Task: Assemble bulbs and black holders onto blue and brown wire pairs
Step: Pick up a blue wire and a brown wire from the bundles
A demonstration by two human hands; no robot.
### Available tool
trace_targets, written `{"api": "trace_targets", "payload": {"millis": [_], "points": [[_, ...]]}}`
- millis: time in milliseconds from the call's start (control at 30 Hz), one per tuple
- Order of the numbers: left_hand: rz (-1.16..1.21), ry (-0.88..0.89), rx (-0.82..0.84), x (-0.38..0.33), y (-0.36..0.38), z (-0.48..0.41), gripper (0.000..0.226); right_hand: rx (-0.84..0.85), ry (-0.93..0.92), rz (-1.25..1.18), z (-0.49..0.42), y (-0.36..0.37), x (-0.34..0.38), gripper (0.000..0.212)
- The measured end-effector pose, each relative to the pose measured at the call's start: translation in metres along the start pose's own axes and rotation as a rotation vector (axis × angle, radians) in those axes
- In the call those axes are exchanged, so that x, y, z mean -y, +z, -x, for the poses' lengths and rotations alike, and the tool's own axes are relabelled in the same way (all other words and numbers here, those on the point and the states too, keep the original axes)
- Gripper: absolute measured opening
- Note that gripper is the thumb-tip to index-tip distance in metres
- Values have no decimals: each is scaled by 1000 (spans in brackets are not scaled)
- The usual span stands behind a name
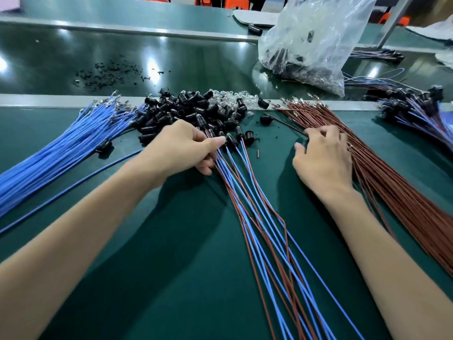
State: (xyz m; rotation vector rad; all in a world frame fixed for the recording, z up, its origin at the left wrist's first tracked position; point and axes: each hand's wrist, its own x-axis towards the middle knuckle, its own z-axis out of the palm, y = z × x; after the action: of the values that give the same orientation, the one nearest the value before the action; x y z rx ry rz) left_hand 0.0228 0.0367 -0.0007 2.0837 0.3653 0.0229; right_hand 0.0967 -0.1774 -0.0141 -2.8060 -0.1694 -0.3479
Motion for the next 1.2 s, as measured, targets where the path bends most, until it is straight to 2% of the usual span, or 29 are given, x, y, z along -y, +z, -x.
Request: {"api": "trace_targets", "payload": {"millis": [67,133,233,333,500,600,667,700,767,900,1000,1067,1200], "points": [[-261,69,-87,1,-7,-2,51,-3,28,-4,-4,-3,-6,32],[-471,128,-280,6,-13,-4,55,-10,38,-22,-6,-5,-8,25],[-532,230,-464,14,-20,-8,27,7,74,-41,-9,-6,-11,18],[-540,266,-392,19,-35,-13,9,24,113,-24,-11,-4,-15,21],[-616,200,-119,22,-59,-16,23,-30,85,0,-11,-1,-14,32],[-686,247,-136,24,-53,-16,26,-288,41,-118,-10,-13,-9,28],[-691,272,-160,24,-51,-16,22,-468,-76,-264,-8,-22,-2,24],[-680,269,-156,24,-52,-16,20,-497,-133,-320,-7,-25,1,23],[-655,261,-142,23,-54,-15,17,-413,-175,-301,-4,-27,3,27],[-594,293,-160,19,-55,-14,18,72,-187,-18,-4,-26,-7,39],[-582,294,-169,14,-50,-12,20,345,-261,-71,-6,-26,-14,30],[-580,308,-177,11,-45,-11,21,395,-267,-126,-9,-25,-17,20],[-461,385,-212,0,-38,-5,21,342,-291,-19,-10,-18,-17,15]]}}
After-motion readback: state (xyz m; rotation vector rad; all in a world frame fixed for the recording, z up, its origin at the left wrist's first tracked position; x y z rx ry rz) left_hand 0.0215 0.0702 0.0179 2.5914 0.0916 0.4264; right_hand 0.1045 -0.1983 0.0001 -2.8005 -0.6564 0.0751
